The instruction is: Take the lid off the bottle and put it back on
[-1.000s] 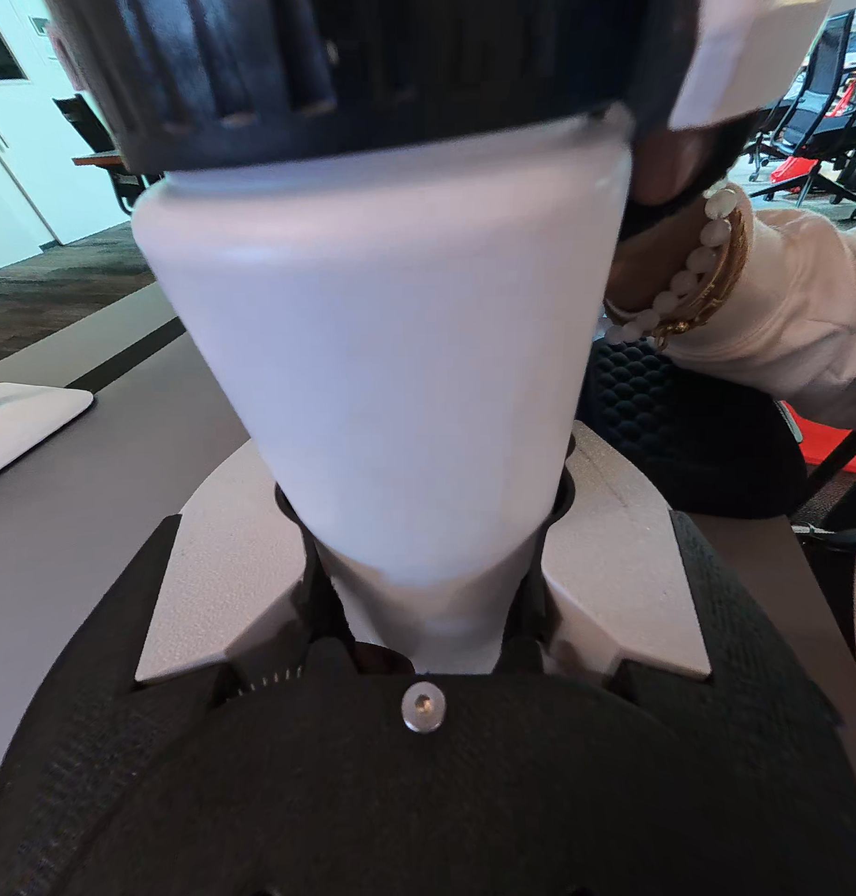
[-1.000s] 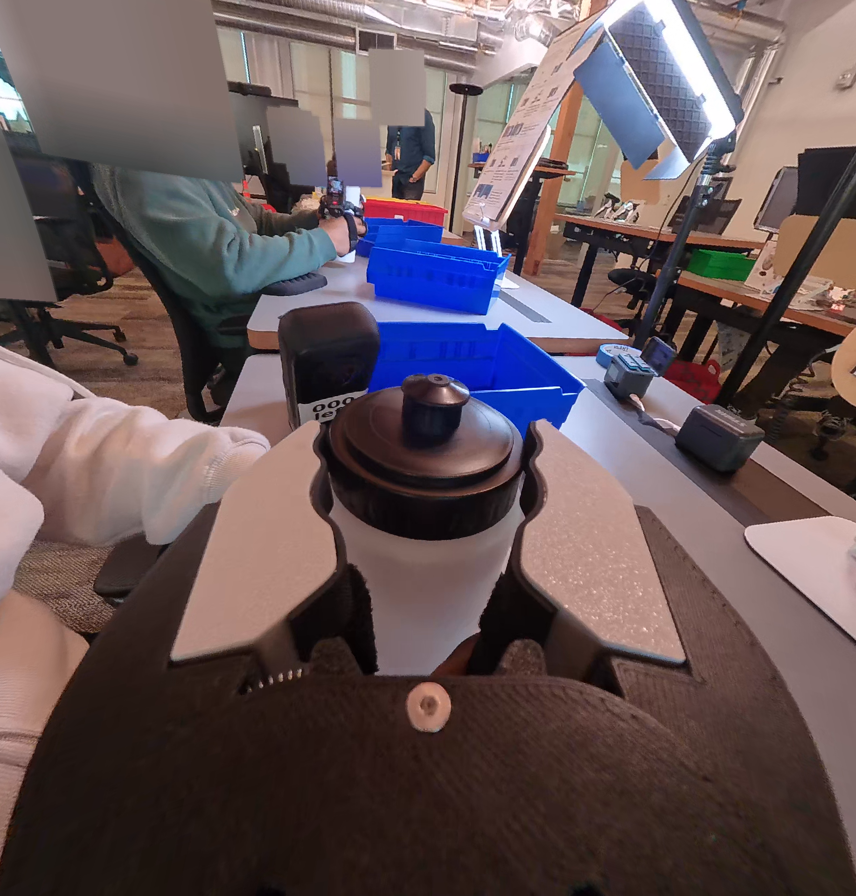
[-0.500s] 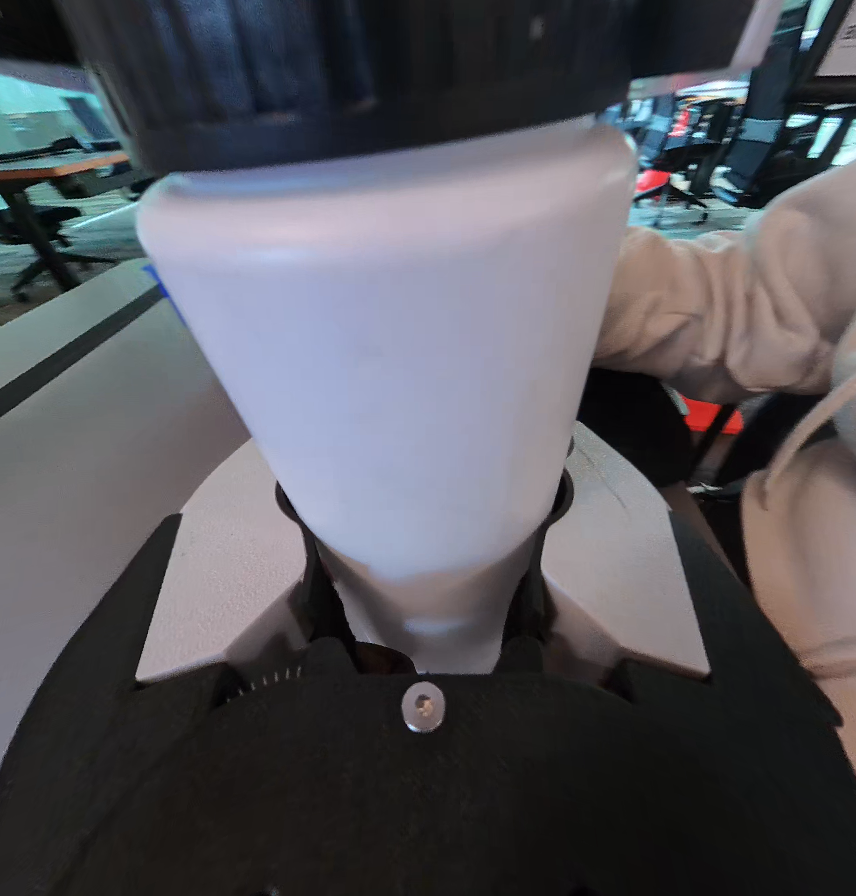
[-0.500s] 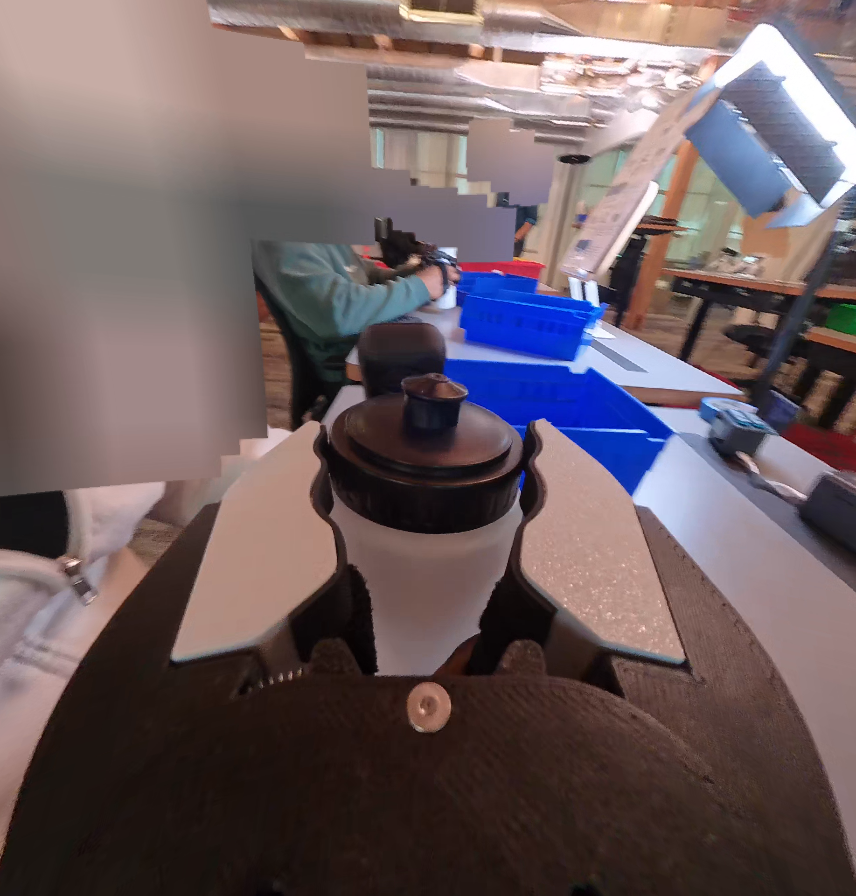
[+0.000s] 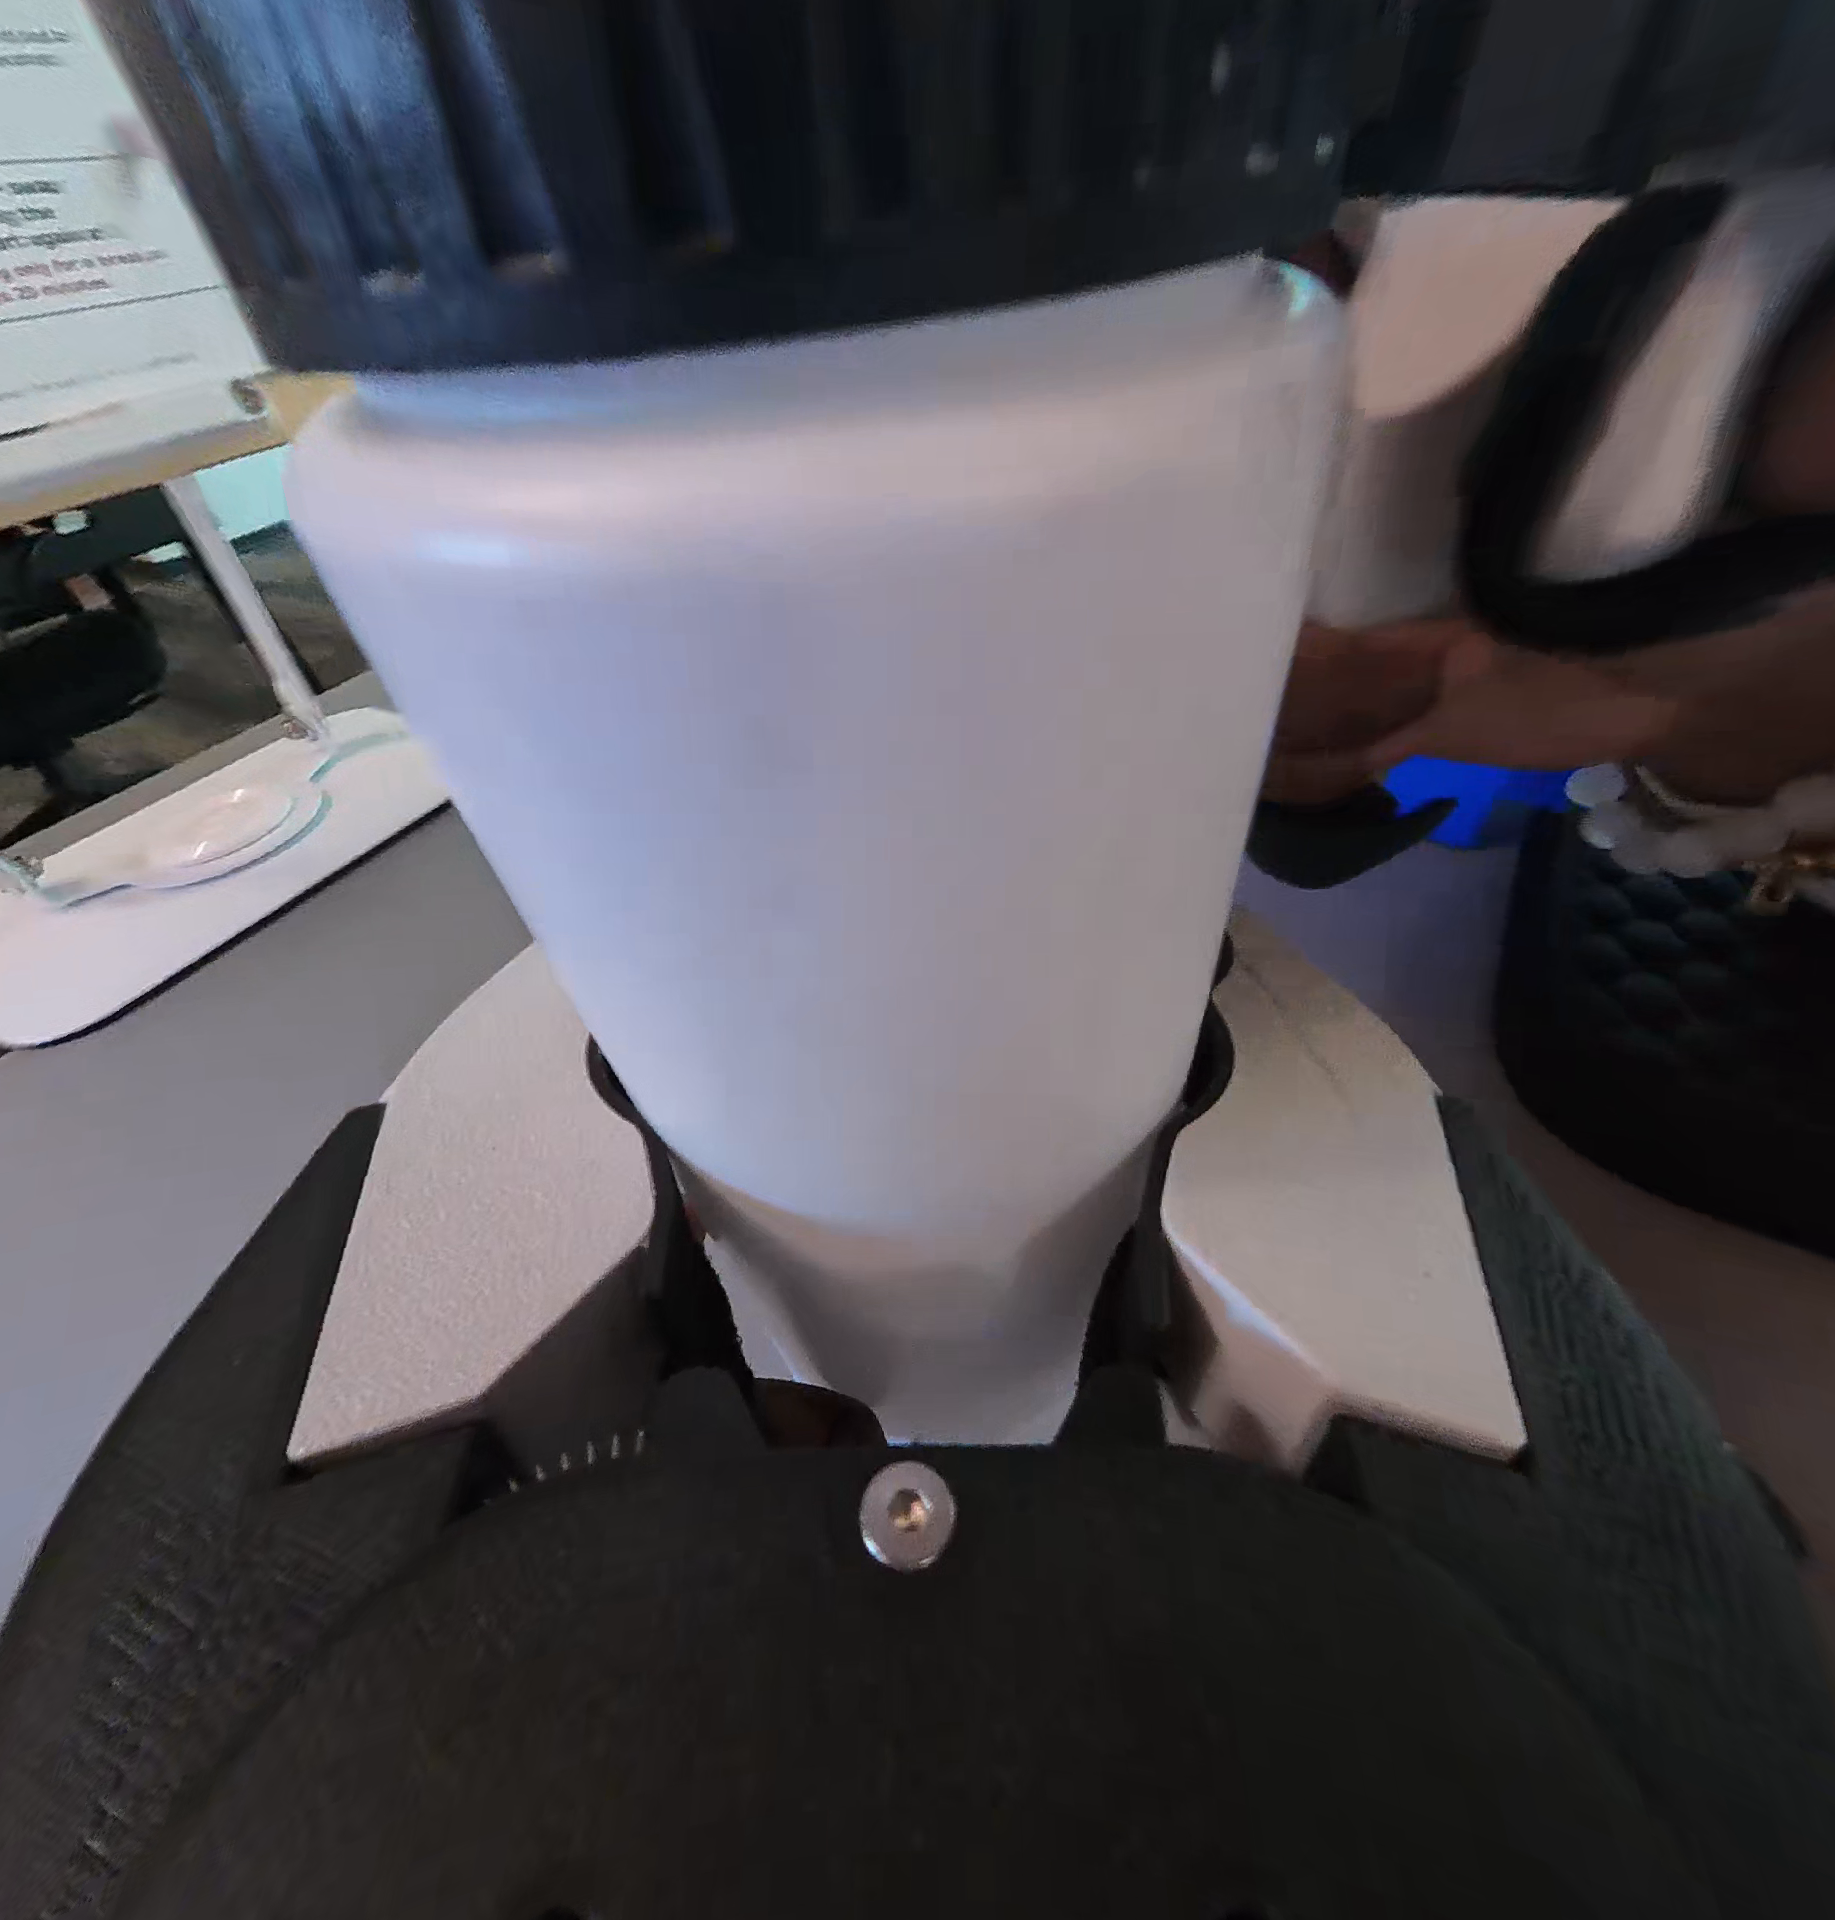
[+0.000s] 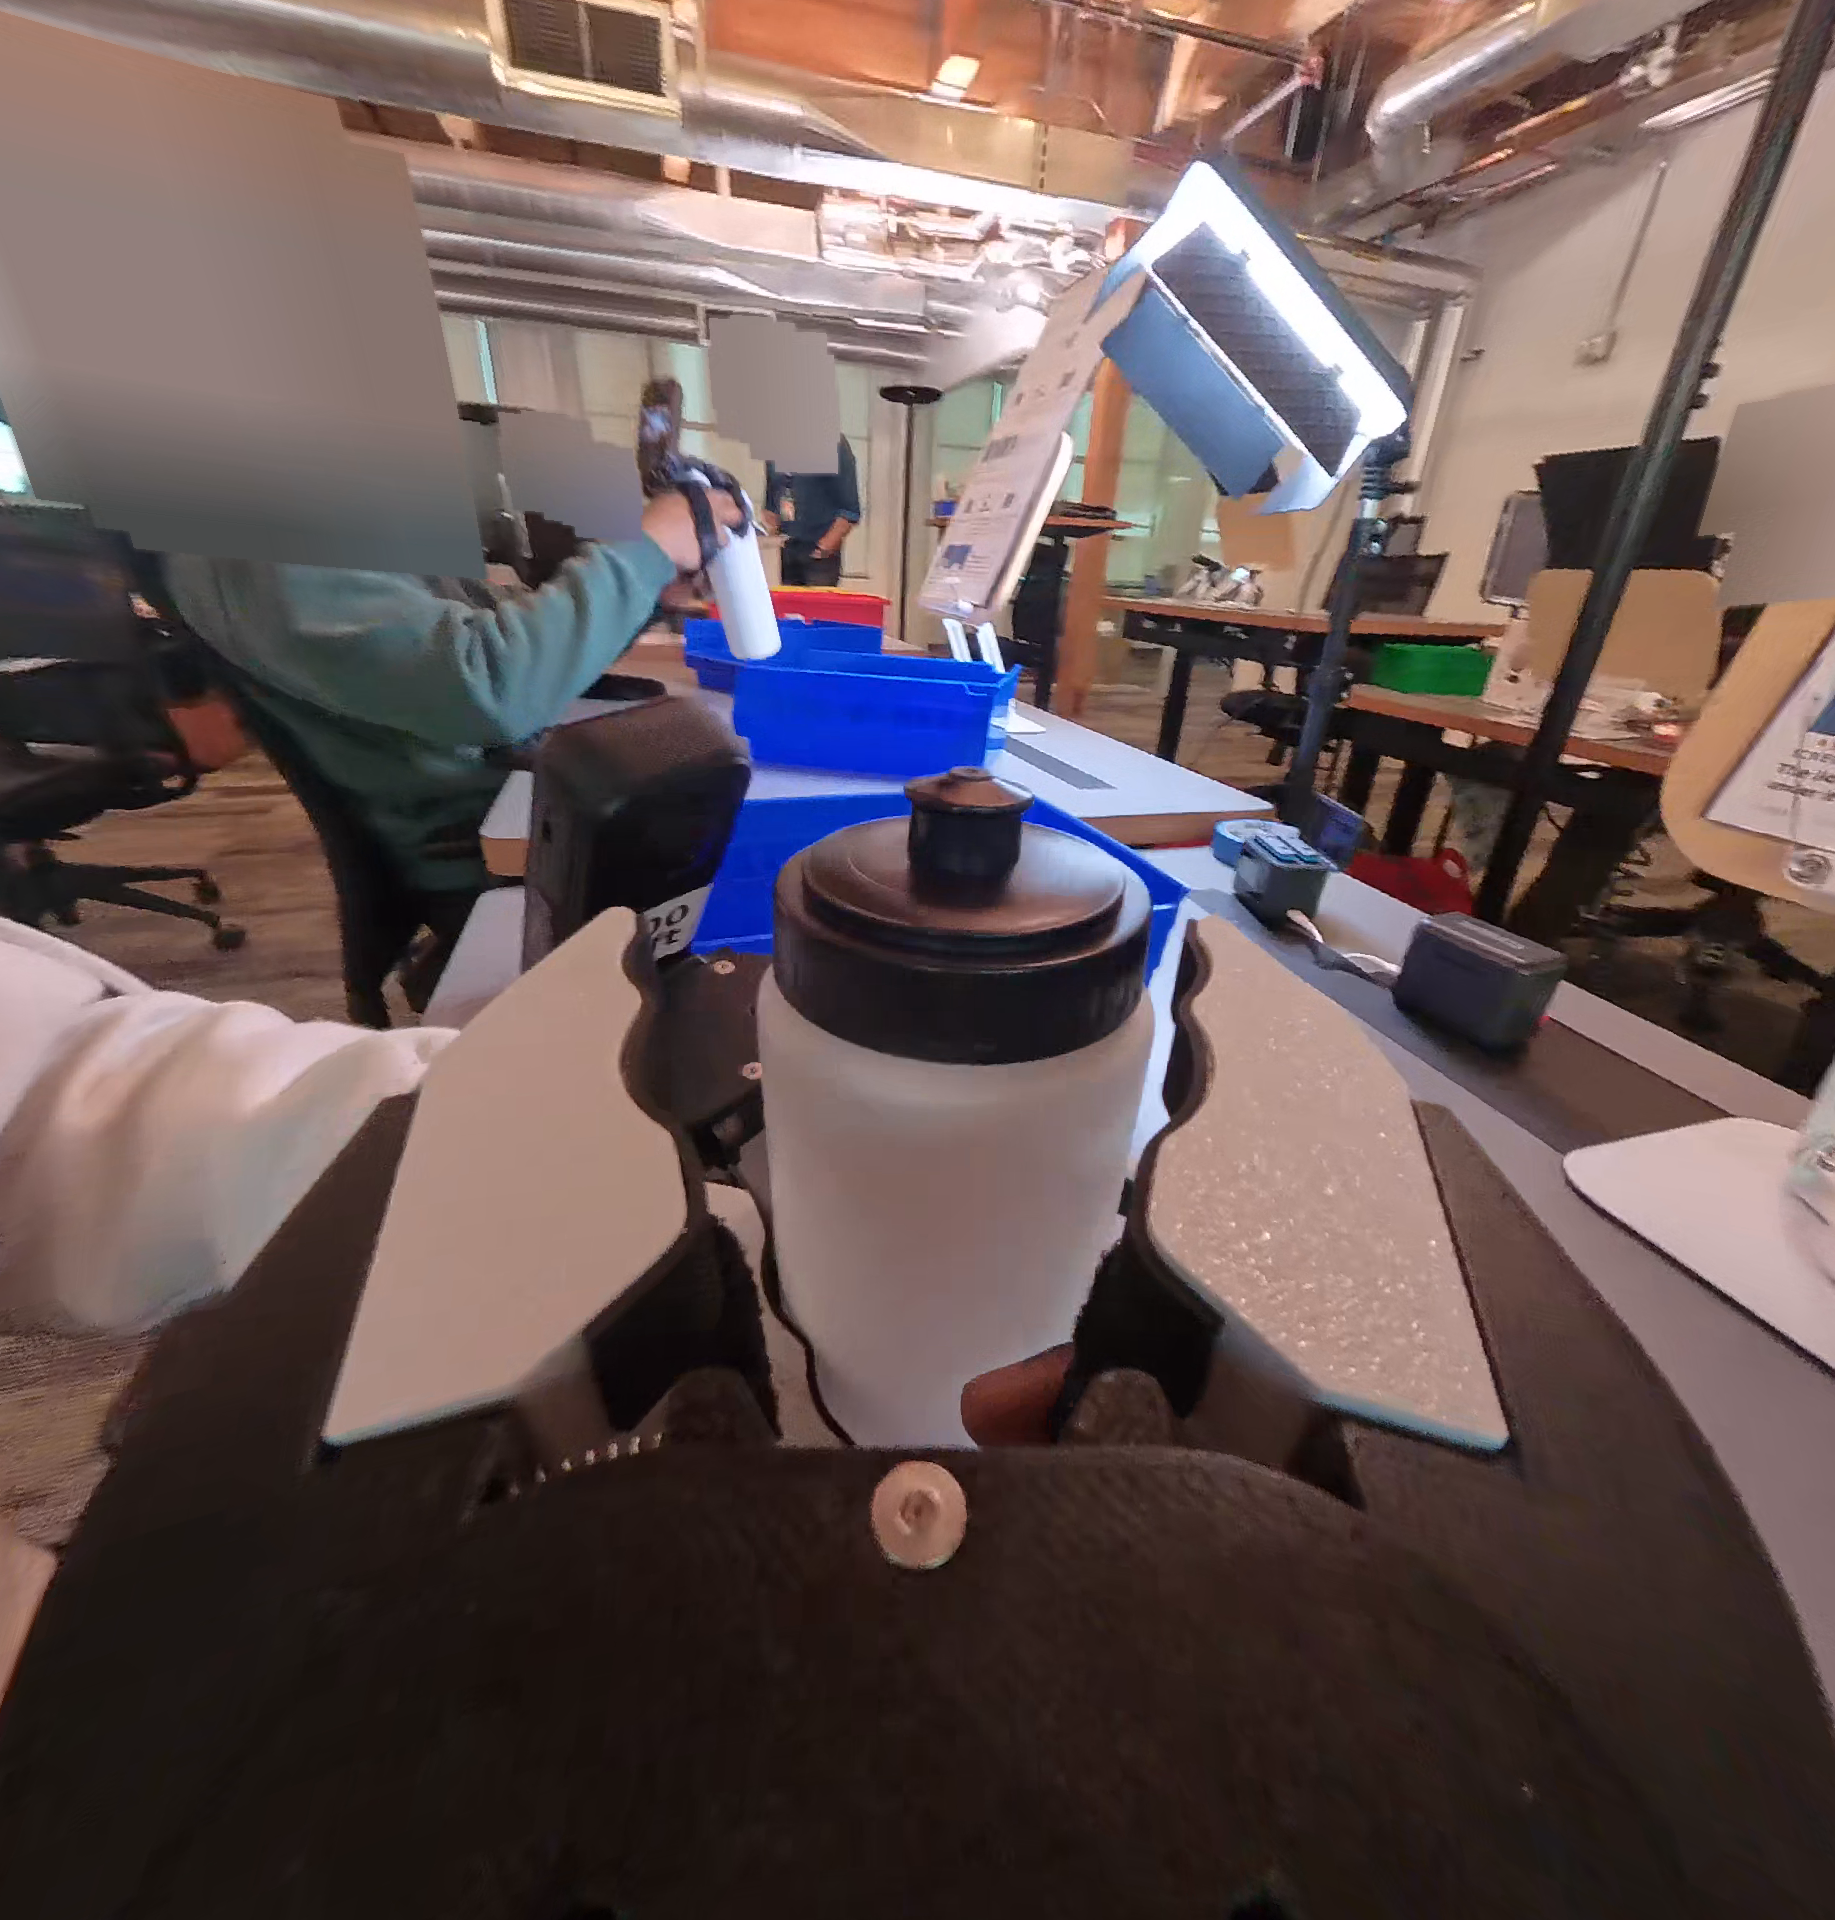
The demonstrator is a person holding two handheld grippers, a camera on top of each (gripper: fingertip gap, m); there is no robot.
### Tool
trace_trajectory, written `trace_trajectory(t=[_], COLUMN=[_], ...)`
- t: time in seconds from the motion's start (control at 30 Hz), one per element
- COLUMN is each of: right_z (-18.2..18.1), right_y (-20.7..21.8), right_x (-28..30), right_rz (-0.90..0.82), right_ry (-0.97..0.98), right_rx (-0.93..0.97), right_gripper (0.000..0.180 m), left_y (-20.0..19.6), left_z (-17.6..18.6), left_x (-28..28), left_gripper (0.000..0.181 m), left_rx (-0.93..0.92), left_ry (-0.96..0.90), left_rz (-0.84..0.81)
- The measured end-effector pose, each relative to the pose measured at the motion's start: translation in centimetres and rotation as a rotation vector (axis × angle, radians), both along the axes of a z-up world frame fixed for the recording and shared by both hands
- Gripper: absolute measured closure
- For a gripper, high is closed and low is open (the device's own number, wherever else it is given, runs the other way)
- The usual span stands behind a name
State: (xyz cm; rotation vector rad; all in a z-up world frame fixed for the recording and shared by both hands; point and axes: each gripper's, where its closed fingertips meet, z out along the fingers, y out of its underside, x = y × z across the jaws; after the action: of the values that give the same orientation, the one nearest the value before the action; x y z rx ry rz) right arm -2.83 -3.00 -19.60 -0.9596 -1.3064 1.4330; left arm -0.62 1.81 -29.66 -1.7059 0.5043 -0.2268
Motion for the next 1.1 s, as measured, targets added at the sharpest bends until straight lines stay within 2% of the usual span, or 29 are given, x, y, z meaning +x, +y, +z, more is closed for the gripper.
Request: trace_trajectory(t=[0.1, 0.13, 0.2, 0.3, 0.4, 0.47, 0.6, 0.7, 0.83, 0.9, 0.93, 1.1], right_z=[-0.2, -0.1, -0.1, -0.1, -0.1, -0.1, 0.4, 0.4, 0.5, 0.5, 0.6, 0.7], right_y=[-0.2, -0.5, -1.3, -3.4, -3.8, -3.2, 0.1, 1.3, 1.0, 0.8, 0.7, -0.9], right_x=[-0.2, 0.1, 0.7, 2.4, 3.2, 2.8, 0.9, 0.3, -0.1, -0.1, 0.0, 1.2], right_rz=[-0.054, -0.027, 0.073, 0.310, 0.424, 0.390, 0.087, -0.095, -0.175, -0.176, -0.157, 0.068], right_ry=[-0.005, 0.000, -0.008, 0.009, 0.021, 0.025, 0.073, 0.081, 0.099, 0.090, 0.089, 0.070], right_rx=[0.050, 0.065, 0.056, 0.055, 0.008, -0.021, -0.019, 0.034, 0.046, 0.028, 0.020, 0.001], right_gripper=[0.104, 0.104, 0.104, 0.104, 0.104, 0.104, 0.085, 0.084, 0.090, 0.103, 0.111, 0.111], left_y=[-0.7, -1.0, -1.9, -4.0, -4.7, -3.8, -0.8, -0.1, 0.0, -0.4, -0.6, -2.6], left_z=[0.0, 0.0, 0.0, 0.1, -0.1, 0.0, -0.1, 0.0, -0.1, -0.1, -0.1, -0.1], left_x=[1.5, 1.9, 2.9, 4.9, 5.6, 4.9, 0.9, -0.5, -0.2, 0.4, 0.9, 3.0], left_gripper=[0.078, 0.078, 0.079, 0.079, 0.078, 0.078, 0.078, 0.078, 0.078, 0.078, 0.078, 0.079], left_rx=[0.007, 0.007, 0.007, 0.012, -0.016, -0.013, -0.019, -0.018, -0.014, -0.016, -0.020, -0.034], left_ry=[0.014, 0.015, 0.008, 0.014, 0.002, -0.013, -0.030, -0.043, -0.027, -0.027, -0.036, -0.047], left_rz=[-0.089, -0.123, -0.226, -0.427, -0.479, -0.411, -0.113, -0.020, -0.021, -0.064, -0.098, -0.309])
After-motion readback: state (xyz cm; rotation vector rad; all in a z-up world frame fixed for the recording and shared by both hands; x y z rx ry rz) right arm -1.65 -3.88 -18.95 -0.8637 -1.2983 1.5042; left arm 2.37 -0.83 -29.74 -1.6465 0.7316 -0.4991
